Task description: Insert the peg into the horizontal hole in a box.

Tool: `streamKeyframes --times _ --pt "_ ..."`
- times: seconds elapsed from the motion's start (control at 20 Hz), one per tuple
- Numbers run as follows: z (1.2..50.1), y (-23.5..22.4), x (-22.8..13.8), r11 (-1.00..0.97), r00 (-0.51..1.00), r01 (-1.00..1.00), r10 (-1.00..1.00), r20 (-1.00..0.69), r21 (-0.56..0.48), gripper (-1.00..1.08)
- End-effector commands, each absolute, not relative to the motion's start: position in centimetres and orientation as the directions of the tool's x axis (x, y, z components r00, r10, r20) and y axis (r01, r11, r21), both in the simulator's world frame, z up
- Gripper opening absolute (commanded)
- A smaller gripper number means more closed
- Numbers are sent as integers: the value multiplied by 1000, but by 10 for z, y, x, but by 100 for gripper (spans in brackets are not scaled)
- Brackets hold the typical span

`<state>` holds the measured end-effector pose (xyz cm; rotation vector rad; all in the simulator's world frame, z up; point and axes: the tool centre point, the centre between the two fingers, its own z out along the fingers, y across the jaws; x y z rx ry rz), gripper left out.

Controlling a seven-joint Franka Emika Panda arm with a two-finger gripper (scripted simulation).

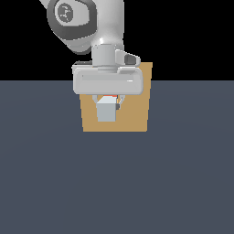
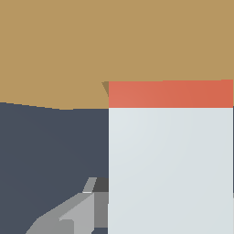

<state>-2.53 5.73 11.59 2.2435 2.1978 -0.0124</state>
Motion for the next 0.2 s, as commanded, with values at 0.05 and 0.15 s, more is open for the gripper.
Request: streamKeyframes --times 0.05,0.15 --pt "119 68 -22 -6 6 1000 1000 0 4 -100" --pt "119 67 -22 -6 6 1000 1000 0 4 -100"
